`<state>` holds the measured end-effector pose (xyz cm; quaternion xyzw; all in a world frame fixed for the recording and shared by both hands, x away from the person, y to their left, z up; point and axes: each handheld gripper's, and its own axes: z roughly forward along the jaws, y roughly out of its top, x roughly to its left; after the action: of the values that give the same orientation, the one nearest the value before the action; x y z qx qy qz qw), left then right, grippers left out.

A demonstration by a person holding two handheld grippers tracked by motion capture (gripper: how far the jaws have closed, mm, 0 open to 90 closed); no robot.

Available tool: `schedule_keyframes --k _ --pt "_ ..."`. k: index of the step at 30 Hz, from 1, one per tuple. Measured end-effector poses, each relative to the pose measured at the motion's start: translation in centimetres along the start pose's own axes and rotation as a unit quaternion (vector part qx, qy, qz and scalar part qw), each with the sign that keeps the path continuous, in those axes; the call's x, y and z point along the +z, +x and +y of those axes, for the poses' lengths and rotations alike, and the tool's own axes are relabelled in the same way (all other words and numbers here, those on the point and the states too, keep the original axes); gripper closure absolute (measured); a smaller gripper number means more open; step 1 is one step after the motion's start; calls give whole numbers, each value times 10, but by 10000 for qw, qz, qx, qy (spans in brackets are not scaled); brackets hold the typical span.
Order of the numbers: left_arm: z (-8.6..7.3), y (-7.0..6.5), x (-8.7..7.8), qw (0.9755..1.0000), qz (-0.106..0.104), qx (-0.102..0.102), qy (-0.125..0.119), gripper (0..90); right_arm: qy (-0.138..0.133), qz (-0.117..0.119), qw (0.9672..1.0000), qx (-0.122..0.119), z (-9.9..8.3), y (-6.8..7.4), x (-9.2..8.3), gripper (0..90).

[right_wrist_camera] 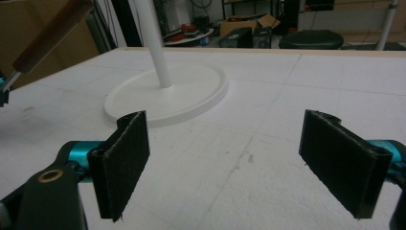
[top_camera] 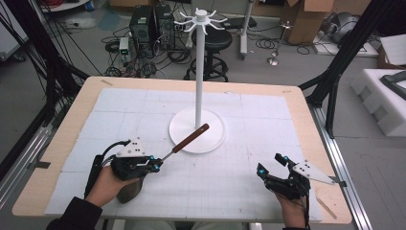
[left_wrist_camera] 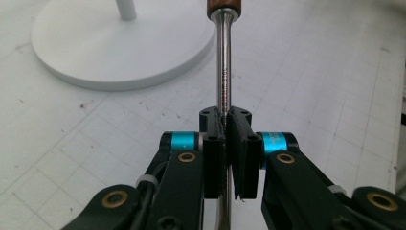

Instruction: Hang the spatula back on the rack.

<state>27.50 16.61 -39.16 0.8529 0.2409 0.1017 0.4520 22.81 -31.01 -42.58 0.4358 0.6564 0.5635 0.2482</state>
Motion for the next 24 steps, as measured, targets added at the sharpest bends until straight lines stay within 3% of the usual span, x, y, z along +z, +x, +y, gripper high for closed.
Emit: schedule_keyframes --k 4,7,10,15,16,17,19,24 --pt "3 -5 -6 9995 47 -49 -311 841 30 263 9996 -27 8 12 5 176" --pt "5 -9 -10 9984 98 -109 -552 841 -32 644 9978 -125 18 26 14 187" --pt "8 -14 -14 9969 46 -179 -762 840 -93 959 9953 -57 26 38 23 186" --pt "16 -23 -20 9932 65 -151 -1150 841 -24 1533 9880 -167 48 63 44 186" --pt "19 -24 -21 9918 61 -171 -1267 841 -63 1694 9852 -241 57 71 50 186" --pt "22 -26 -23 9900 61 -188 -1395 841 -63 1694 9852 -241 57 71 50 186" --pt "28 -31 -25 9867 61 -180 -1614 841 -128 1868 9818 -331 72 82 55 186" --pt "36 -37 -24 9849 169 -93 -1721 841 -232 2120 9753 -577 105 106 64 182"
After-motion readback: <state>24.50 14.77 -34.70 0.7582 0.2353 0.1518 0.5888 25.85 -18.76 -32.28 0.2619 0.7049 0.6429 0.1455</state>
